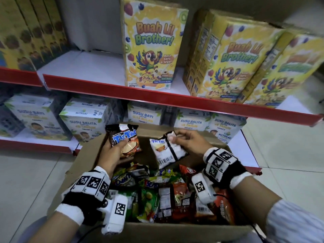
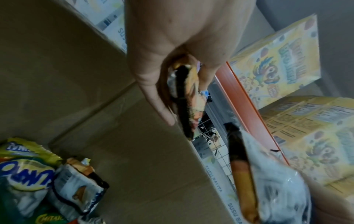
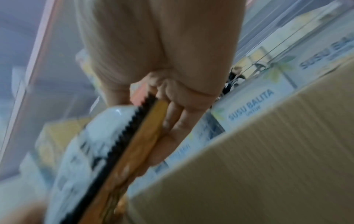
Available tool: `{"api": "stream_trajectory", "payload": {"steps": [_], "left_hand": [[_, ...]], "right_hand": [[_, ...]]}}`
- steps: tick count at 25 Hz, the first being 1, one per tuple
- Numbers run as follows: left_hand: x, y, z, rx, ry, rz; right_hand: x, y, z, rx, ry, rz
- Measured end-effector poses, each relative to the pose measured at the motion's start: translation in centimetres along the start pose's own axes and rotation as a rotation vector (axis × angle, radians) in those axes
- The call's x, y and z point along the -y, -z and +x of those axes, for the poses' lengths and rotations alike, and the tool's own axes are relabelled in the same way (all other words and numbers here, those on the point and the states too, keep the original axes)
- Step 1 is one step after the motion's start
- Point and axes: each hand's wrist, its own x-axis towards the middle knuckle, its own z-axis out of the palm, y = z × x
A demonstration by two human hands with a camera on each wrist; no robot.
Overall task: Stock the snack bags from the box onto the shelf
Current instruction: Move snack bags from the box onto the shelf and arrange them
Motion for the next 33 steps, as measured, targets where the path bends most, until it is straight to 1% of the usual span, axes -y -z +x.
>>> {"api": "stream_trajectory", "payload": {"steps": [2,3,5,6,8,11,13,15,16,18,19,21,23,24,25,26,28,29,31,33], "left_hand": [[-0.1,-1.2,-0.5,0.079,0.018,-0.007],[-0.1,-2.1,-0.9,0.14,0.029,-0.004],[0.0,-4.1,-1.7,0.285,0.055,-0.003],[0.1,-5.1,-2.1,0.355,0.055,-0.009],[0.2,-6.4,-2.8,0.444,0.035,-0.019],[0.6,-7.2,-2.7,0.471,-0.033,0.013],[0.9,-7.2,-2.5,0.466,-0.019,0.02],[1.2,-7.2,-2.6,0.467,0.035,0.004],[1.3,-7.3,-2.7,0.481,0.039,0.014],[1.6,-7.7,-2.9,0.502,-0.017,0.091],[1.8,-8.1,-2.9,0.488,-0.049,0.123],[2.1,-8.6,-2.7,0.426,-0.071,0.149],[2.4,-8.6,-2.3,0.416,-0.081,0.153],[2.5,-8.5,-2.2,0.42,-0.087,0.157],[2.7,-8.3,-2.2,0.424,-0.087,0.162],[2.9,-8.0,-2.2,0.43,-0.085,0.165],[3.5,-7.6,-2.2,0.437,-0.072,0.167],[3.7,-7.4,-2.2,0.434,-0.066,0.17],[4.3,-6.9,-2.0,0.425,-0.049,0.167],[4.6,-6.6,-1.9,0.408,-0.032,0.166]], "right_hand": [[1.1,0.3,-0.9,-0.198,0.094,0.058],[1.4,0.1,-1.3,-0.3,0.129,0.04],[1.6,-1.2,-2.3,-0.461,0.204,-0.129],[1.7,-2.0,-2.8,-0.484,0.226,-0.22],[1.5,-3.4,-3.8,-0.453,0.243,-0.277],[0.5,-3.0,-4.4,-0.441,0.229,-0.21],[-0.5,-1.9,-4.8,-0.419,0.16,-0.168],[-1.2,-1.4,-4.9,-0.364,0.054,-0.09],[-1.3,-1.1,-4.9,-0.338,0.024,-0.052],[-1.2,-0.1,-4.9,-0.287,0.017,-0.04],[-1.0,0.8,-4.9,-0.259,0.021,-0.052],[-0.9,3.1,-4.7,-0.227,-0.004,-0.111],[-1.5,5.4,-4.6,-0.229,-0.085,-0.178],[-2.3,6.3,-4.5,-0.229,-0.149,-0.231],[-3.3,7.1,-4.4,-0.235,-0.221,-0.357],[-4.4,7.7,-4.2,-0.23,-0.3,-0.547],[-6.7,8.6,-3.9,-0.133,-0.469,-0.909],[-7.5,8.7,-3.7,-0.075,-0.548,-1.021],[-9.2,8.5,-3.2,0.041,-0.619,-1.138],[-11.0,8.1,-2.9,0.111,-0.621,-1.232]]}}
